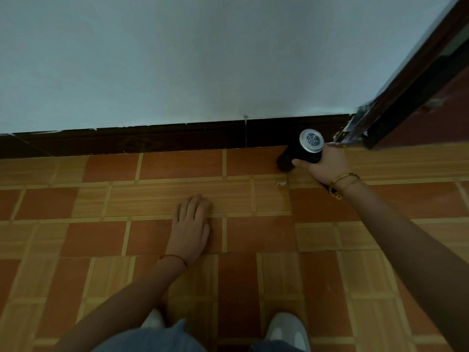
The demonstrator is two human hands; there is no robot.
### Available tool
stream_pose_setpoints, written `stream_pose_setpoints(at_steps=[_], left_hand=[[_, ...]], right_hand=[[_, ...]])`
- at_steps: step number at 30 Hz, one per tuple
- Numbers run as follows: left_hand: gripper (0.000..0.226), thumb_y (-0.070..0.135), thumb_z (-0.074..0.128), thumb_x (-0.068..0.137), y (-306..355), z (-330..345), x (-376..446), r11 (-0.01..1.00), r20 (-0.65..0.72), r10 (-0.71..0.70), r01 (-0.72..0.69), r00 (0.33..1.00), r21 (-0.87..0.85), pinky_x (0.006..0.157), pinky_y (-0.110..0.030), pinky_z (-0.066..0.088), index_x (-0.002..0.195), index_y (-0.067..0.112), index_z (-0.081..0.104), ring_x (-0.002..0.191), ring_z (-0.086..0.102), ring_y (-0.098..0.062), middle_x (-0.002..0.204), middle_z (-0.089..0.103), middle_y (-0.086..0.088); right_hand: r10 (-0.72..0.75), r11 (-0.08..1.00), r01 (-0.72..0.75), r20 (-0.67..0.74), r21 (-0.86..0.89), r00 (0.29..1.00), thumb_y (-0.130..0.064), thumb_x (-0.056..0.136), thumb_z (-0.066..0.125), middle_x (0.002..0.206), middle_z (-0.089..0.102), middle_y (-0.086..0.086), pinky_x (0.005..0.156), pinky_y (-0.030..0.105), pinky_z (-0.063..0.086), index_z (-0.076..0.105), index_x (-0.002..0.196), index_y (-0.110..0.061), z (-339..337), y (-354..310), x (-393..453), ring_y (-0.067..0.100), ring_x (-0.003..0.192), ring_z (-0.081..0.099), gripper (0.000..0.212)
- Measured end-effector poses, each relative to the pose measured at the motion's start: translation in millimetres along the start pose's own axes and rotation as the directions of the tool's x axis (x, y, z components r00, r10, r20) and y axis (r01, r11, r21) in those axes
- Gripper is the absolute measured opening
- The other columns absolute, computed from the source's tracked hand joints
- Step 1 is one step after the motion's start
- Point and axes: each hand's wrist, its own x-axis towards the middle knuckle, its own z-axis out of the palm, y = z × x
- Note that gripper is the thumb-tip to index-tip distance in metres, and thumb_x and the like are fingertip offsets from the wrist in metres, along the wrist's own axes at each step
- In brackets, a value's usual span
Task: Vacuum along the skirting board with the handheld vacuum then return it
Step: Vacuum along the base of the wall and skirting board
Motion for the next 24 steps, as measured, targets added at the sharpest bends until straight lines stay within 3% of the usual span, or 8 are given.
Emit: stream_pose_setpoints(at_steps=[3,6,11,15,19,24], left_hand=[[0.052,0.03,0.025,0.093,23,-1,8,0.999,0.015,0.034,-0.033,0.999,-0.029,0.117,-0.06,0.026,0.142,0.016,0.036,0.144,0.032,-0.032,0.152,0.039,-0.013],[0.052,0.03,0.024,0.093,41,3,18,0.996,0.024,0.076,-0.074,0.997,-0.05,0.117,-0.061,0.024,0.143,0.019,0.031,0.145,0.03,-0.032,0.152,0.037,-0.013],[0.056,0.027,0.032,0.093,63,15,39,0.996,0.035,0.077,-0.075,0.996,-0.042,0.121,-0.058,0.018,0.148,0.016,0.036,0.147,0.025,-0.032,0.154,0.034,-0.013],[0.059,0.03,0.025,0.093,67,26,49,0.996,0.036,0.082,-0.081,0.996,-0.034,0.12,-0.057,0.019,0.149,0.015,0.035,0.146,0.025,-0.032,0.152,0.036,-0.013],[0.057,0.031,0.027,0.096,60,37,49,0.995,0.019,0.097,-0.097,0.995,0.012,0.119,-0.058,0.022,0.151,0.015,0.034,0.146,0.027,-0.03,0.154,0.036,-0.012],[0.053,0.033,0.026,0.101,56,43,47,0.992,-0.021,0.124,-0.124,0.992,-0.011,0.119,-0.058,0.022,0.151,0.015,0.035,0.147,0.028,-0.03,0.156,0.036,-0.011]], right_hand=[[-0.014,1.0,0.014,0.049,0.013,0.999,-0.044,0.078,0.071,0.086,0.062,0.005,0.068,0.027,0.042,0.059,0.113,-0.012,-2,3,-4,0.02,0.083,0.058,0.049],[-0.035,0.999,0.037,0.08,-0.029,0.996,-0.047,0.076,0.072,0.1,0.067,0.009,0.072,0.028,0.042,0.059,0.116,-0.013,0,6,-11,0.023,0.093,0.06,0.054],[-0.013,0.998,0.02,0.133,-0.052,0.991,-0.049,0.076,0.071,0.091,0.062,0.002,0.072,0.029,0.046,0.059,0.115,-0.015,0,5,-22,0.02,0.092,0.061,0.053],[-0.041,0.994,0.047,0.064,-0.094,0.997,-0.052,0.077,0.069,0.1,0.066,0.005,0.073,0.027,0.044,0.057,0.118,-0.016,3,5,-27,0.021,0.097,0.06,0.056],[-0.048,0.997,0.053,0.084,-0.054,0.995,-0.051,0.077,0.069,0.106,0.067,0.005,0.073,0.024,0.041,0.056,0.12,-0.016,10,2,-33,0.022,0.1,0.061,0.056],[-0.016,1.0,0.016,-0.016,0.027,1.0,-0.051,0.076,0.07,0.107,0.067,0.006,0.072,0.023,0.041,0.054,0.125,-0.013,13,-3,-37,0.02,0.1,0.061,0.064]])
